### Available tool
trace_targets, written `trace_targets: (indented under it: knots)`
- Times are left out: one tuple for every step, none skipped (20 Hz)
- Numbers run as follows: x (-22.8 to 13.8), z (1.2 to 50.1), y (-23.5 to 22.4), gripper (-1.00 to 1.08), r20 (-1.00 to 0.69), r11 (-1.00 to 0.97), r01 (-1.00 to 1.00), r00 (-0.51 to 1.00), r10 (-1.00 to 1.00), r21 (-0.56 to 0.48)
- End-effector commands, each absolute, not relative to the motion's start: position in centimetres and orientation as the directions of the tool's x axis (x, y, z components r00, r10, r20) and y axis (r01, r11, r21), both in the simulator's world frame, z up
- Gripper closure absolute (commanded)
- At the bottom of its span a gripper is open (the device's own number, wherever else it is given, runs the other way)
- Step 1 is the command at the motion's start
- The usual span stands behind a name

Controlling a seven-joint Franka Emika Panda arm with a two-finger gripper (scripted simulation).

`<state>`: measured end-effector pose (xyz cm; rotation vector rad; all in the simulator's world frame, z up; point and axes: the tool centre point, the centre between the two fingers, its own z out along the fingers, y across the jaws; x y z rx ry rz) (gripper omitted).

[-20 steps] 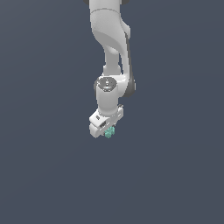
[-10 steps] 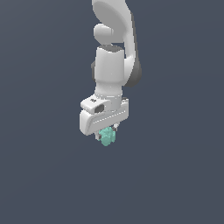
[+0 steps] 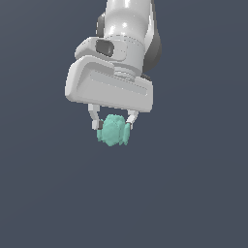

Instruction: Pick up the object and move it to a goal position.

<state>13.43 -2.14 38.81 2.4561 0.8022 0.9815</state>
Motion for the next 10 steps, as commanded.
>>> trace_targets:
  knots:
    - [13.5, 41.6, -2.1, 1.08, 0.532, -0.768, 0.327, 0.572, 0.624, 0.551]
    - [13.4, 42.4, -2.1, 1.08, 0.54, -0.768, 0.315, 0.565, 0.624, 0.558]
    - [13.4, 43.1, -2.1, 1.08, 0.547, -0.768, 0.304, 0.559, 0.623, 0.564]
    - [13.4, 43.7, -2.1, 1.08, 0.553, -0.768, 0.294, 0.554, 0.622, 0.569]
    - [13.3, 44.3, -2.1, 1.08, 0.558, -0.768, 0.285, 0.549, 0.622, 0.574]
    - [13.3, 44.8, -2.1, 1.08, 0.563, -0.767, 0.278, 0.545, 0.621, 0.578]
    - [13.2, 45.2, -2.1, 1.08, 0.567, -0.767, 0.271, 0.542, 0.621, 0.581]
    - [13.2, 45.6, -2.1, 1.08, 0.57, -0.767, 0.265, 0.539, 0.621, 0.584]
    - [13.1, 45.9, -2.1, 1.08, 0.573, -0.767, 0.26, 0.536, 0.62, 0.587]
    - [13.1, 46.2, -2.1, 1.08, 0.575, -0.766, 0.256, 0.533, 0.62, 0.589]
